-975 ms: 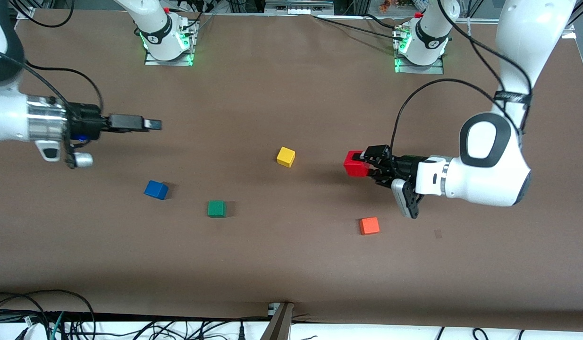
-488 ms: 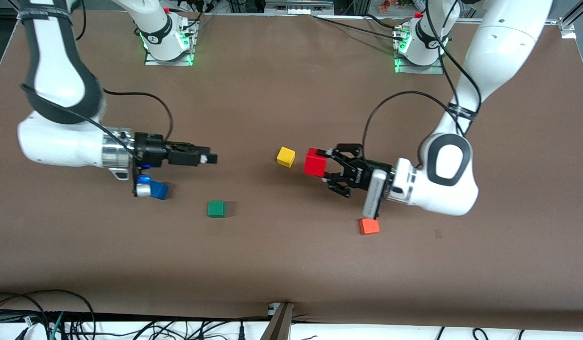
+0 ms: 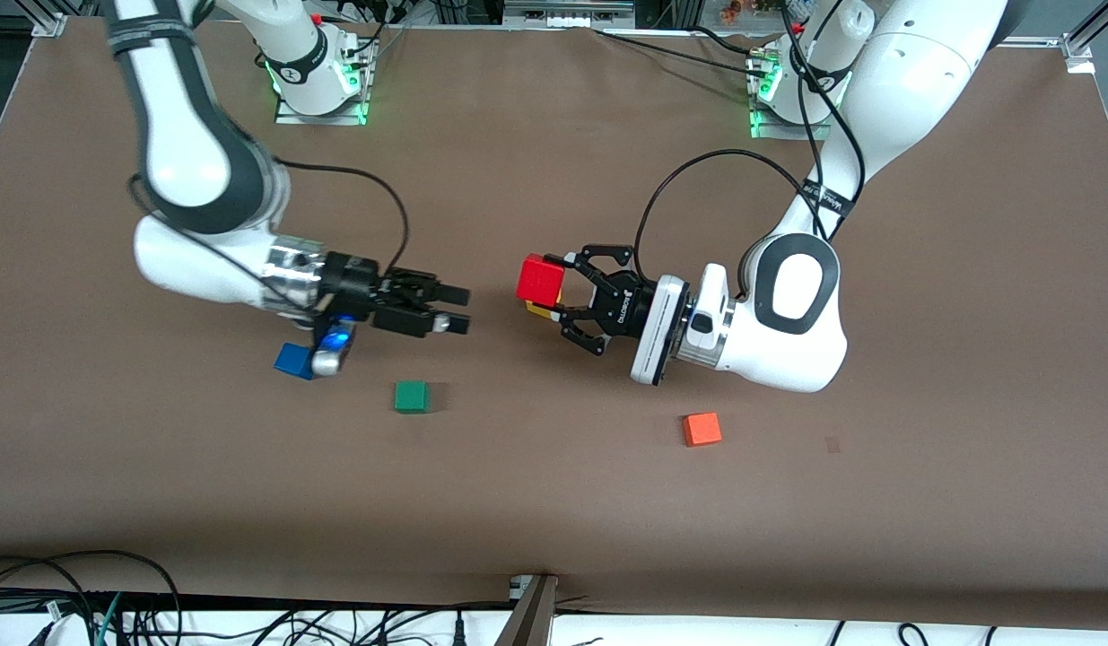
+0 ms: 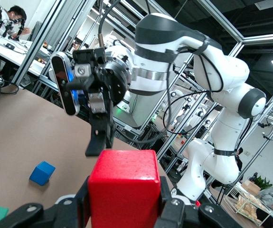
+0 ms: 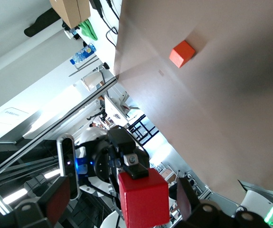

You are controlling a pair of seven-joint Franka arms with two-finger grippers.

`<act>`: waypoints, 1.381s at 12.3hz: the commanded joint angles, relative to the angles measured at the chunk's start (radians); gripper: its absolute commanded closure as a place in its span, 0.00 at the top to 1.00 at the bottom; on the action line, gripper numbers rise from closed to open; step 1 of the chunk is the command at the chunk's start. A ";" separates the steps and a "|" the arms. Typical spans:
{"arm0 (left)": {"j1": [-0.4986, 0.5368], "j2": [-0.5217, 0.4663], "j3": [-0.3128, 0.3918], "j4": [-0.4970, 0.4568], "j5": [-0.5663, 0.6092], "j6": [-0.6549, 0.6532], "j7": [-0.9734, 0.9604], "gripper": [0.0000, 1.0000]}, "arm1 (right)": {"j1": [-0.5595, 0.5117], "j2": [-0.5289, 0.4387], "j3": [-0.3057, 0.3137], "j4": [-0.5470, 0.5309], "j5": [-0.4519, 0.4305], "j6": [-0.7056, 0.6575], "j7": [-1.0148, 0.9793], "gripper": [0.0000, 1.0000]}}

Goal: Pass red block to right arm, stack on blue
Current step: 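Grasp the red cube with the right gripper while the left gripper releases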

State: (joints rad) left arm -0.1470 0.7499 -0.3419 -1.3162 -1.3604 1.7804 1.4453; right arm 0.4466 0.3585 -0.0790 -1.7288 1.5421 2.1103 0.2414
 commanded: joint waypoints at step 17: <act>0.033 0.068 0.014 0.103 -0.045 0.100 -0.052 1.00 | 0.034 -0.064 0.061 -0.066 0.099 0.083 -0.056 0.00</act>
State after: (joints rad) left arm -0.1574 0.8172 -0.3326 -1.2322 -1.3927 1.8515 1.4021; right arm 0.4849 0.3275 -0.0210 -1.7725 1.6265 2.1906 0.1949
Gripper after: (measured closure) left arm 0.026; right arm 0.441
